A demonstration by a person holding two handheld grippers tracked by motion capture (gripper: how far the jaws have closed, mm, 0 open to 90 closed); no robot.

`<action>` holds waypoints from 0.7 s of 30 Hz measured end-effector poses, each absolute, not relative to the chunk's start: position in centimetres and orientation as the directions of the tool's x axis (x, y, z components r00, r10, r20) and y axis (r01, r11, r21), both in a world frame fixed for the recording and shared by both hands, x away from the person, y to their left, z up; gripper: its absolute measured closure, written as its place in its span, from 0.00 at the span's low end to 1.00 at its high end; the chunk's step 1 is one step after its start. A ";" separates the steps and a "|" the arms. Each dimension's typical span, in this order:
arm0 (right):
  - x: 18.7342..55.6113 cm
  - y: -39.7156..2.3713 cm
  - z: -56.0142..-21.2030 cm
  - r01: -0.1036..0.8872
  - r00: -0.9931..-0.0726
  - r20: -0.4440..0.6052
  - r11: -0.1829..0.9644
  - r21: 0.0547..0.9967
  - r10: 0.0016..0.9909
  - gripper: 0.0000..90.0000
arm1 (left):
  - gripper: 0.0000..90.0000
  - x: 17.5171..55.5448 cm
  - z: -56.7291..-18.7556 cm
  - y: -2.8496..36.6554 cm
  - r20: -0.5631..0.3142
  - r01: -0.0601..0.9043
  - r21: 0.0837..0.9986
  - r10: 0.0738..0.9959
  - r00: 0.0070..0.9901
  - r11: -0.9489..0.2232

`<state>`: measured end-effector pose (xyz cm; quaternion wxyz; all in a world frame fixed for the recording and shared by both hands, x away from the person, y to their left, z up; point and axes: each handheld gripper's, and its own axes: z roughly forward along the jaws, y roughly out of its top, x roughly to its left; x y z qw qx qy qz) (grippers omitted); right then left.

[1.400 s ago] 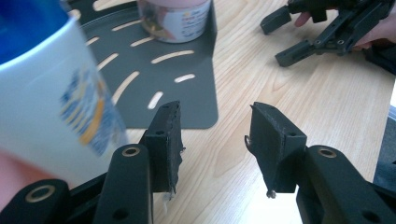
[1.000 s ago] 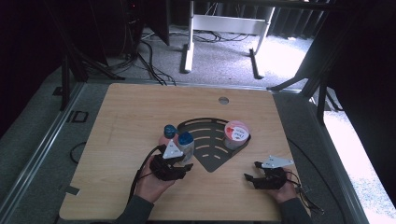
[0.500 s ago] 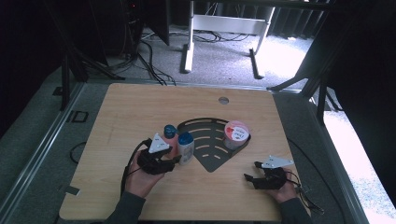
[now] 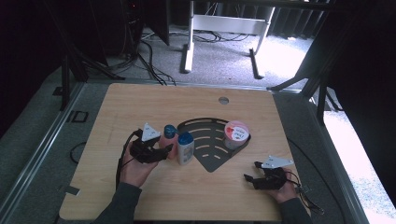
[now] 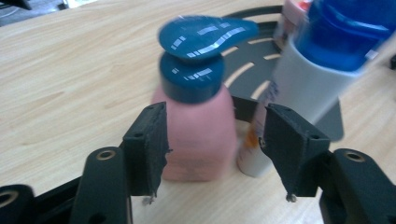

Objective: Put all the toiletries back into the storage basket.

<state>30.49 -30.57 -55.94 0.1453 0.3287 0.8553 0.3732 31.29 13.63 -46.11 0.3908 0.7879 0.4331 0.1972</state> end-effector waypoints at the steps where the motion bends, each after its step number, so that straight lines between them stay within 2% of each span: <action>1: 30.5 -30.6 -55.9 0.454 -0.742 -0.003 0.505 0.734 0.671 0.29 | 0.43 31.5 -46.1 13.6 -0.027 0.530 0.785 0.838 0.545 -0.320; 13: 30.5 -30.5 -56.0 0.449 -0.748 -0.005 0.511 0.733 0.664 0.27 | 0.43 33.8 -46.5 13.5 -0.072 0.554 0.787 0.853 0.517 -0.269; 21: 30.5 -30.5 -55.9 0.451 -0.748 -0.002 0.510 0.732 0.664 0.27 | 0.48 34.4 -46.6 12.6 -0.046 0.560 0.777 0.861 0.506 -0.288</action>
